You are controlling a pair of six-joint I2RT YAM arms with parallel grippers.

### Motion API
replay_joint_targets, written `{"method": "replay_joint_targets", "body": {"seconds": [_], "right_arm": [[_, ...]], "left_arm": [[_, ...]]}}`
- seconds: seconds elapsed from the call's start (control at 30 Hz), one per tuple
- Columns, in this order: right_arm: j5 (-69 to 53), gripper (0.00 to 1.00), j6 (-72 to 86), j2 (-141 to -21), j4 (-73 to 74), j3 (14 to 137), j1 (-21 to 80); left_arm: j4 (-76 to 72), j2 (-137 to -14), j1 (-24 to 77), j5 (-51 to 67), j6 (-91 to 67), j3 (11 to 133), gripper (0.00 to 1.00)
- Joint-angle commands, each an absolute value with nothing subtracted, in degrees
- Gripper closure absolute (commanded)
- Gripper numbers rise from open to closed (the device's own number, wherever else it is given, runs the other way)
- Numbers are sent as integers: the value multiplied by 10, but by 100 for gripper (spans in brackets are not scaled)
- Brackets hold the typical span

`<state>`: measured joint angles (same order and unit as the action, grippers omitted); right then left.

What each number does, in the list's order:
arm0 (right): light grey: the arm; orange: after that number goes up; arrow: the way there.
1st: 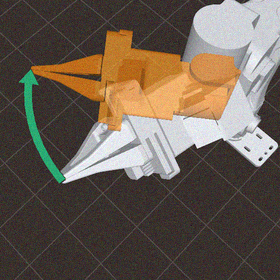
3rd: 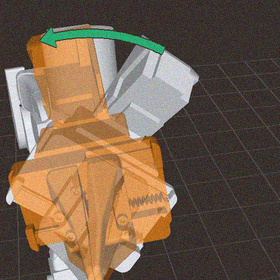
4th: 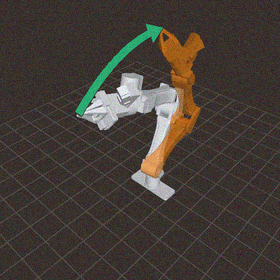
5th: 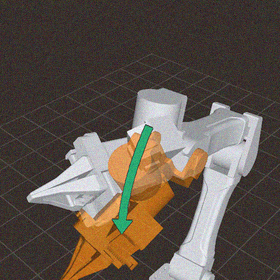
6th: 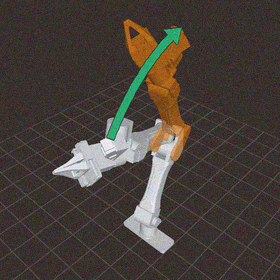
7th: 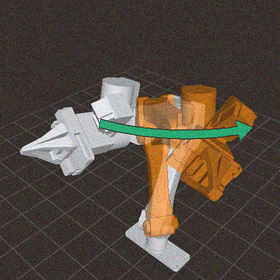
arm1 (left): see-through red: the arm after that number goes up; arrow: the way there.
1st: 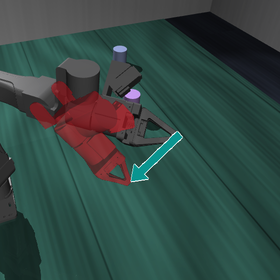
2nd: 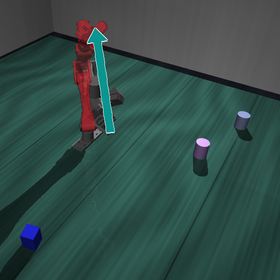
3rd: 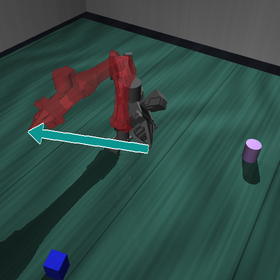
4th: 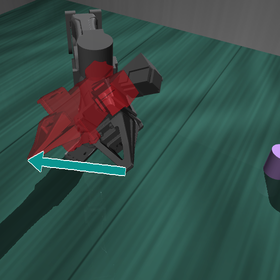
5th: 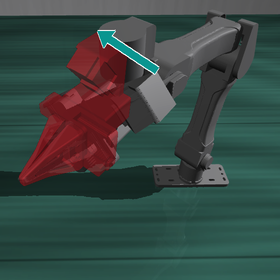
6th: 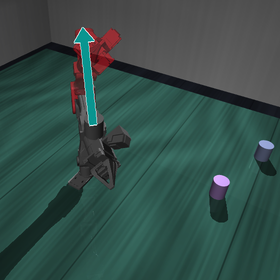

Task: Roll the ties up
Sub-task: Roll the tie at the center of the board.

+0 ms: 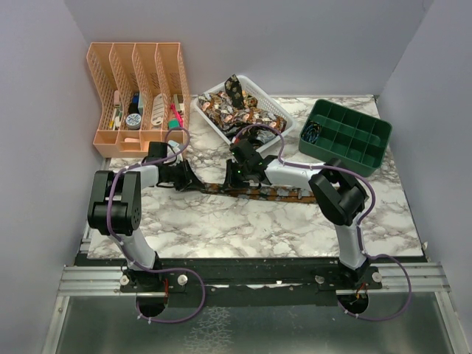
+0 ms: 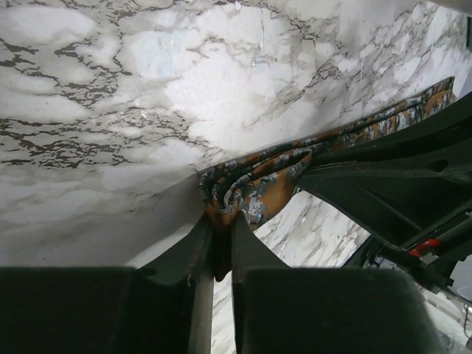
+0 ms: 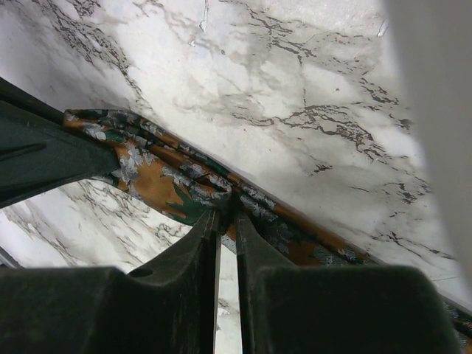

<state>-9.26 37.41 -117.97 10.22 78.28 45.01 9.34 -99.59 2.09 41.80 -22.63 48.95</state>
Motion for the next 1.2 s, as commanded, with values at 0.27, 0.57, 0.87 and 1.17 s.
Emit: {"method": "replay_joint_targets", "body": {"seconds": [0.27, 0.57, 0.87, 1.17], "right_arm": [[-126, 74, 326, -1174, 120, 785, 464], [-104, 50, 278, -1083, 94, 748, 464], [-187, 78, 291, -1116, 50, 771, 471], [-171, 83, 305, -1200, 80, 836, 500]], "left_arm": [[133, -913, 26, 354, -285, 418, 100], [222, -875, 25, 260, -251, 431, 100], [234, -839, 25, 252, -249, 448, 100], [250, -835, 25, 251, -222, 456, 100]]}}
